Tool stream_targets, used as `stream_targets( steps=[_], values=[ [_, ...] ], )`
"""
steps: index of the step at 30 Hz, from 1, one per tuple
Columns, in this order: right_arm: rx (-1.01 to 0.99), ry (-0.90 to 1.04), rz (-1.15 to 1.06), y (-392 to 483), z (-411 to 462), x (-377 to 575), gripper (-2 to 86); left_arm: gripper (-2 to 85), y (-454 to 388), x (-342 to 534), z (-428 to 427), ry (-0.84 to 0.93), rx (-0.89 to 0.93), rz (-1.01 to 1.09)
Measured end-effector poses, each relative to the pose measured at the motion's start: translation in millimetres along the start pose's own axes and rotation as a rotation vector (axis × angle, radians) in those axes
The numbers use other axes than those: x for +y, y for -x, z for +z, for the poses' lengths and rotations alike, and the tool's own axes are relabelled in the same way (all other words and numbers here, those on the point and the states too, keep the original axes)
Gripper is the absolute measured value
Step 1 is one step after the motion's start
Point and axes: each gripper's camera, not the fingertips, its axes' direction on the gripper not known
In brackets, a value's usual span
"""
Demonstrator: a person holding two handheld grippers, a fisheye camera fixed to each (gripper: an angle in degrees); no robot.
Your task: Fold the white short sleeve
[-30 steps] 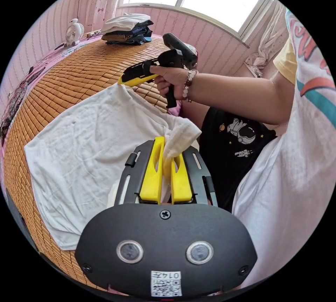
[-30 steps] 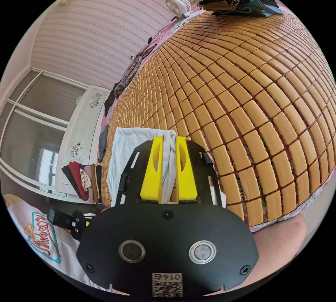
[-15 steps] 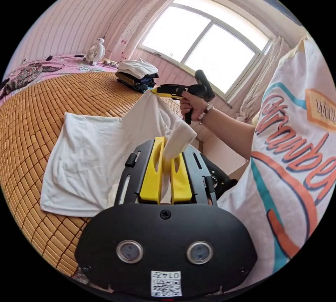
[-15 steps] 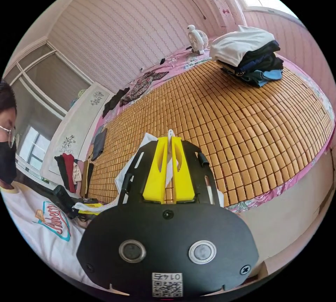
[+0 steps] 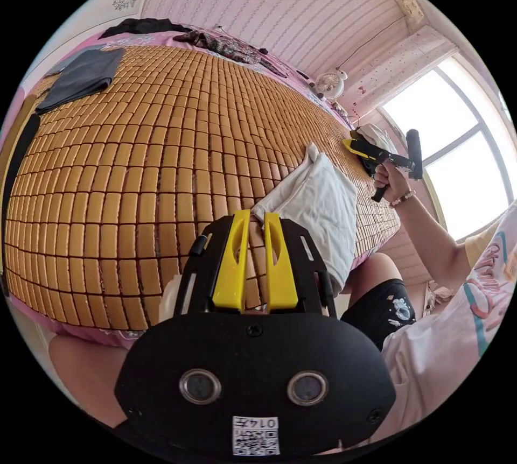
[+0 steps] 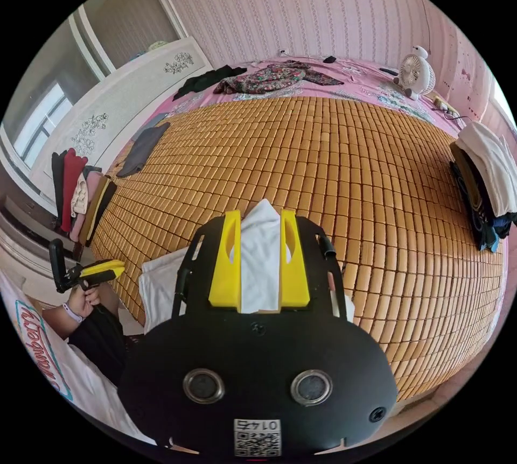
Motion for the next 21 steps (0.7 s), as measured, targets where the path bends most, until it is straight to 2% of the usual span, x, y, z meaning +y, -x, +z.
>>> stream_targets(
  steps=[5, 8, 11, 15, 21],
  values=[
    [0.081, 0.167, -0.024, 7.1, 53.7, -14.3, 8.5, 7.7, -32.4, -16.9, 23.1, 0.088, 0.005, 0.067],
    [0.106, 0.138, -0.036, 13.8, 51.4, -17.5, 6.5, 6.4, -44.5, -19.4, 39.0, 0.156, -0.035, 0.073],
    [0.102, 0.101, -0.046, 17.2, 39.5, -16.0, 3.4, 2.0, -53.3, -18.5, 36.5, 0.140, -0.102, 0.102],
    [0.092, 0.036, -0.061, 16.6, 15.2, -9.4, 0.3, -0.7, -58.4, -12.5, 25.3, 0.140, -0.081, 0.106],
    [-0.072, -0.083, -0.085, 8.3, -27.2, -3.3, -0.7, -0.9, -71.6, -8.2, -5.5, 0.075, -0.064, 0.157]
  ],
)
